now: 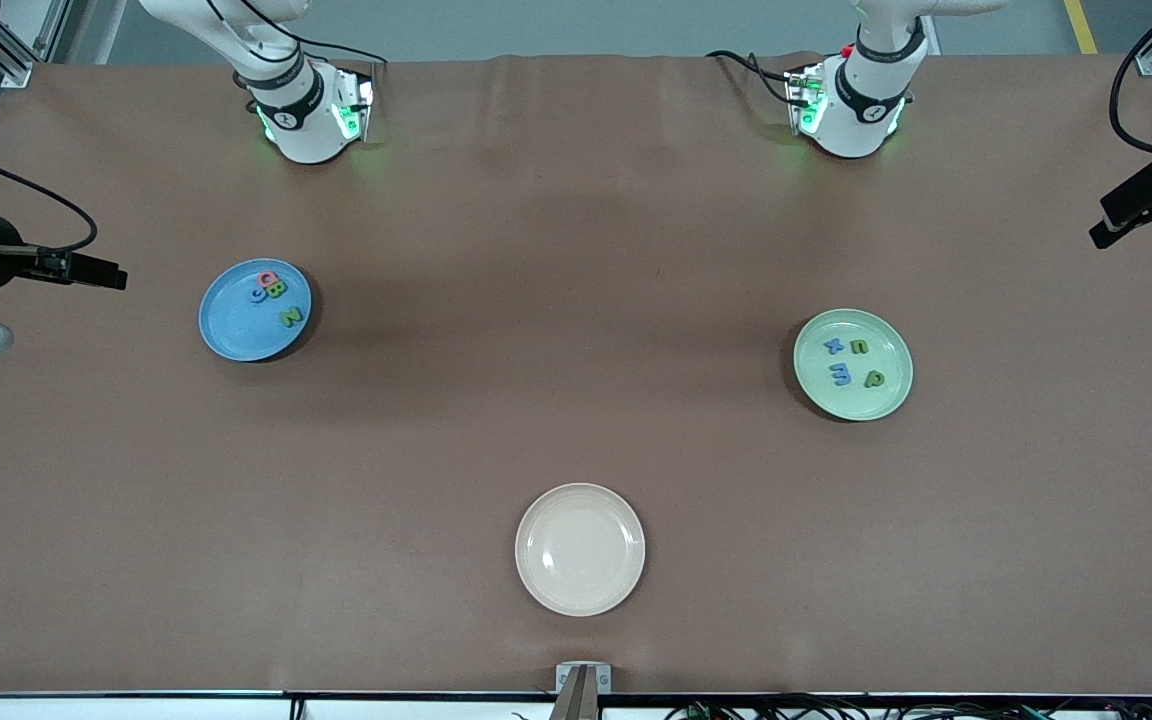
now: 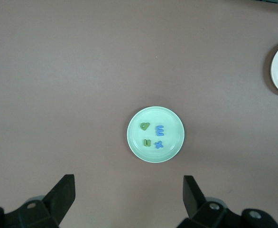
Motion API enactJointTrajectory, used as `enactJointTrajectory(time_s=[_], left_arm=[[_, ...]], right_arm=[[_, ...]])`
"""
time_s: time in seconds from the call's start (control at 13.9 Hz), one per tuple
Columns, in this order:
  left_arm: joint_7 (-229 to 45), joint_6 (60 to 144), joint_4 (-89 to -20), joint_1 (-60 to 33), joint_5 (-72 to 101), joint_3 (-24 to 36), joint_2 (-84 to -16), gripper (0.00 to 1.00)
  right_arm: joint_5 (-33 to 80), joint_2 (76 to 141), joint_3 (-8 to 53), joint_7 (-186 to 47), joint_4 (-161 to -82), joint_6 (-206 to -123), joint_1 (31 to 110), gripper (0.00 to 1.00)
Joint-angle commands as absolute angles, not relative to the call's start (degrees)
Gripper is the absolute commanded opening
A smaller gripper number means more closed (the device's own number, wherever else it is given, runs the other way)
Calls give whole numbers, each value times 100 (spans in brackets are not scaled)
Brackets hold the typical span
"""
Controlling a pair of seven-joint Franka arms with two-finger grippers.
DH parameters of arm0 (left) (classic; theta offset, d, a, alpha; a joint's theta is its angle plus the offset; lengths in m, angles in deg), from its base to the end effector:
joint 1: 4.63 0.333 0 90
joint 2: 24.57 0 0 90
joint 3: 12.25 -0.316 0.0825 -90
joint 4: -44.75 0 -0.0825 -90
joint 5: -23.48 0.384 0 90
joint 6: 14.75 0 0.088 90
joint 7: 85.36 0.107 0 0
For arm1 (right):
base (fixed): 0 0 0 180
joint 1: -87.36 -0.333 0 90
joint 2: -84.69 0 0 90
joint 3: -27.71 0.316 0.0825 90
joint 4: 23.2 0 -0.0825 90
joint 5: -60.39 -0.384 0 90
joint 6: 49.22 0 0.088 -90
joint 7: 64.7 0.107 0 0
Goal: Sort uppercase to blue plate, lowercase to green plate
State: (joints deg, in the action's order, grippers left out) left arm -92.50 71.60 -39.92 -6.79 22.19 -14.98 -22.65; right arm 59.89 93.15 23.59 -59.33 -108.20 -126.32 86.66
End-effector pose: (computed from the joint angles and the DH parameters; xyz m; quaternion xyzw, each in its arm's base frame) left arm 0.5369 0.0034 0.6806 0.9972 0.0661 0.0307 0.0138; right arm 0.5698 -0.0301 0.5653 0.9869 -0.0759 -0.1421 0.0034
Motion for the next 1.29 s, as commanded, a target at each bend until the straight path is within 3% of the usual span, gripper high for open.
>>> enactJointTrajectory(time_s=[0.0, 0.65, 1.22], left_arm=[[-9160, 7235, -4050, -674, 2260, -1515, -2211, 100], [-9169, 7235, -4050, -674, 2269, -1515, -2211, 100], [-9169, 7235, -4050, -674, 2269, -1515, -2220, 100]], right_arm=[[6039, 9199, 2288, -5925, -10775, -12639, 8621, 100], [6083, 9260, 2288, -5925, -10011, -12244, 8631, 100], [6022, 9251, 2305, -5863, -10054, -12006, 8586, 100]])
